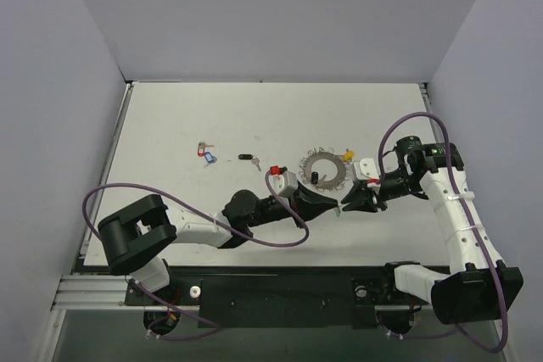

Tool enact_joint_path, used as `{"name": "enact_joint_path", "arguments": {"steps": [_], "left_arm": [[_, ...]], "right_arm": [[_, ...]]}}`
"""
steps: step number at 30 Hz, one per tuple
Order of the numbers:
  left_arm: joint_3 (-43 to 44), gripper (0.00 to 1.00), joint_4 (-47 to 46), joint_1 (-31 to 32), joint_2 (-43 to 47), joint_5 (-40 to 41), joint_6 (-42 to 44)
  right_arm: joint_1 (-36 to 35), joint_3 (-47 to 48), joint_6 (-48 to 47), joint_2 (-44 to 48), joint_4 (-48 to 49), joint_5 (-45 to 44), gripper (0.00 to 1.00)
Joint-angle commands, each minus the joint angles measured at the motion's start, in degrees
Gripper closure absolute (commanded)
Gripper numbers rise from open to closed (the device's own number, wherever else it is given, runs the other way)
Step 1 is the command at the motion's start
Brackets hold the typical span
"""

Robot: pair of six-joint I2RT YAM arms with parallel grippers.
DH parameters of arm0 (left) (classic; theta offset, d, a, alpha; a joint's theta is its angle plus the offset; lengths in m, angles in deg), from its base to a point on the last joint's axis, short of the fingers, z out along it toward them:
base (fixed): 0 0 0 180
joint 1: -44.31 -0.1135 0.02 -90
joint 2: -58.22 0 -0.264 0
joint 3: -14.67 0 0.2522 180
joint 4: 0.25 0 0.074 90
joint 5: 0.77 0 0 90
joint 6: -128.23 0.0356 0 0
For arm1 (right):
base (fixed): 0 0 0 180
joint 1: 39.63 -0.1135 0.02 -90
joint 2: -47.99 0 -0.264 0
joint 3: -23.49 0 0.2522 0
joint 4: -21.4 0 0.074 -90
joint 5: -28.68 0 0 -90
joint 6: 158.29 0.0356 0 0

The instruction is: Put the keys on the keyring

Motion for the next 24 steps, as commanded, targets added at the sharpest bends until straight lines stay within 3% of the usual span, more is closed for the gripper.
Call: {"name": "enact_joint_path", "arguments": {"steps": [1, 5, 21, 24], "left_arm": [[0.82, 1.00, -19.56, 0.13, 1.59, 0.72, 0.85], [0.82, 1.00, -19.74, 0.22, 1.15, 1.16, 0.85], [1.79, 1.00, -20.18, 0.57, 0.01, 1.51, 0.50], [1.79, 1.00, -20.18, 0.57, -0.08, 1.51, 0.41]], "right_arm": [[-0.41, 0.70, -1.58, -0.34, -15.28, 3.60, 0.85], [-0.85, 0.53, -1.49, -0.08, -15.37, 4.48, 0.91], [-1.55, -0.53, -0.70, -0.43, -14.14, 5.88, 0.91], [-1.64, -0.53, 1.05, -0.52, -13.00, 5.80, 1.00]]}}
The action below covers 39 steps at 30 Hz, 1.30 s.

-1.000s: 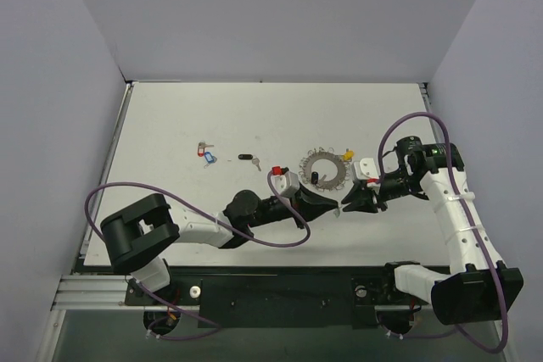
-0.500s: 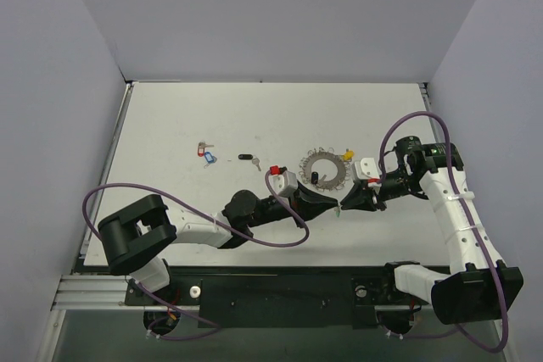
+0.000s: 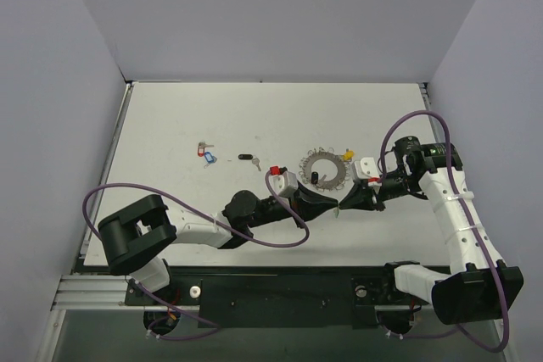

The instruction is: Put the keys on the keyring

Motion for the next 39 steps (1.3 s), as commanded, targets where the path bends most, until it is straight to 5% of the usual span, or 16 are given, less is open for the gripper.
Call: {"name": "enact_joint_path", "arguments": {"steps": [1, 5, 7, 13, 15, 19, 23, 27, 31, 39], "left_arm": [[1.79, 1.00, -20.05, 0.33, -0.17, 0.76, 0.17], [1.62, 1.00, -19.70, 0.33, -0.43, 0.85, -0.80], [1.00, 0.91, -18.99, 0.24, -0.34, 0.94, -1.06], [-4.00, 0.41, -14.61, -1.33, 4.04, -0.02, -0.80], [-4.89, 0.31, -8.73, -2.82, 7.12, -2.74, -0.54], [-1.03, 0.18, 22.66, -7.13, 14.06, -9.59, 0.08], [4.33, 0.20, 40.64, -7.85, 16.79, -13.82, 10.24], [8.29, 0.35, 46.83, -5.30, 14.96, -12.69, 18.69], [9.96, 0.36, 44.65, -0.29, 12.32, -6.38, 25.38], [11.46, 0.53, 32.45, 0.94, 4.94, -3.19, 24.96]], "right_arm": [[-0.50, -0.42, 1.34, -0.52, -12.82, 3.11, 1.00], [-0.50, -0.15, 8.27, -0.34, -9.49, 2.23, 1.00], [-0.41, 0.20, 13.46, 0.10, -6.76, 0.65, 1.00], [-0.41, -0.86, 27.36, 3.00, 1.76, -5.85, 1.00], [-0.59, -0.51, 28.15, 3.61, 1.33, -9.89, 1.00], [-1.91, 1.86, 23.86, 1.60, -5.50, -18.68, 1.00], [-3.40, 5.55, 22.00, -2.44, -11.49, -24.83, 1.00], [-5.24, 7.67, 25.42, -4.82, -11.07, -28.61, 1.00], [-7.53, 8.02, 28.59, -6.14, -9.75, -31.25, 1.00], [-9.64, 7.84, 29.91, -6.84, -8.34, -30.38, 1.00]]}}
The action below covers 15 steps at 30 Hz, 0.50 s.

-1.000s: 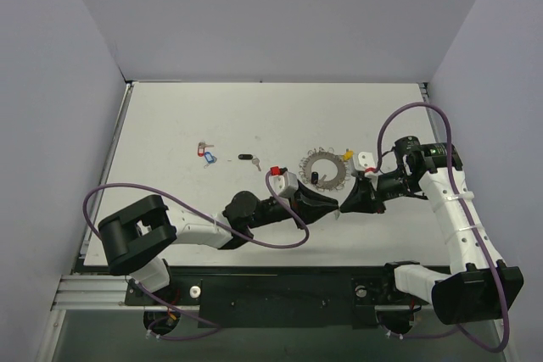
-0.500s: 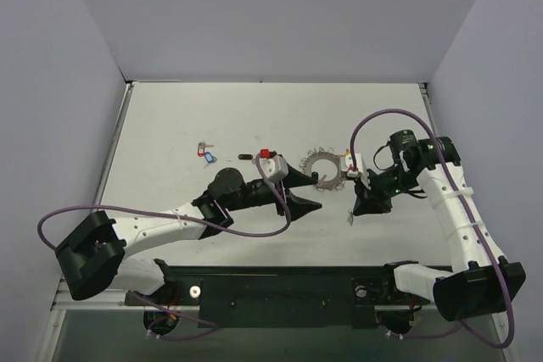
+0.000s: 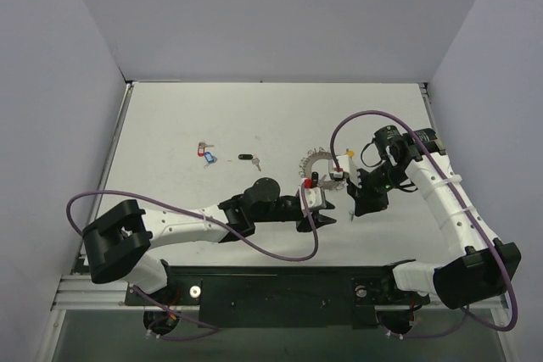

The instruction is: Put the keys on the keyring

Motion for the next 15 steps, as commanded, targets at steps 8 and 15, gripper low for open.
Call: {"name": "enact_joint_path", "arguments": {"steps": [8, 15], "left_arm": [[2.06, 0.55, -18.41, 0.55, -6.56, 4.60, -1.57], [2.15, 0.59, -23.34, 0.82, -9.11, 1.27, -5.35]], "right_arm": [[-0.84, 0.32, 0.64, -0.39, -8.40, 1.32, 1.00], [-0.84, 0.32, 0.64, 0.04, -8.05, 1.85, 1.00]]}}
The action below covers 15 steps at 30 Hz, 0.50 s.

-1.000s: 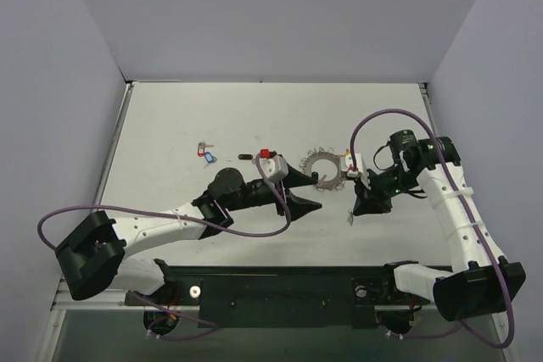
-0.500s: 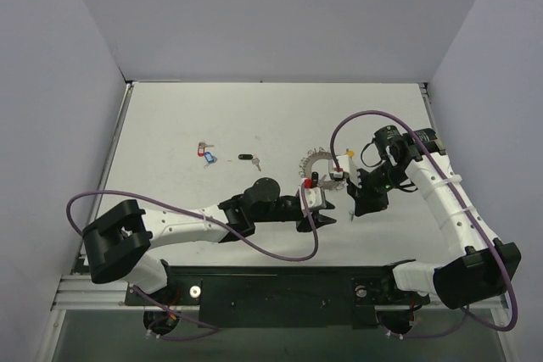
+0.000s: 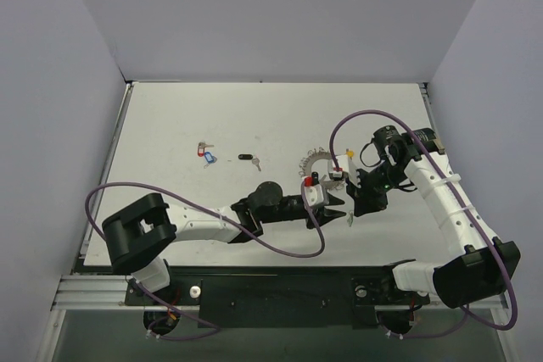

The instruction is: Put the keys on the keyring

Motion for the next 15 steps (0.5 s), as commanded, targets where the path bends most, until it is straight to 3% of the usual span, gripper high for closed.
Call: {"name": "enact_joint_path", "arguments": {"steps": [1, 15], "left_arm": [[1.86, 0.59, -7.83, 0.34, -1.16, -2.21, -3.58], [2.21, 0.64, -10.91, 0.42, -3.80, -3.79, -6.58]], "right_arm": [[-0.29, 0.26, 0.05, 0.46, -8.05, 1.69, 1.00], [-0.29, 0.52, 0.05, 0.64, -8.05, 2.22, 1.00]]}}
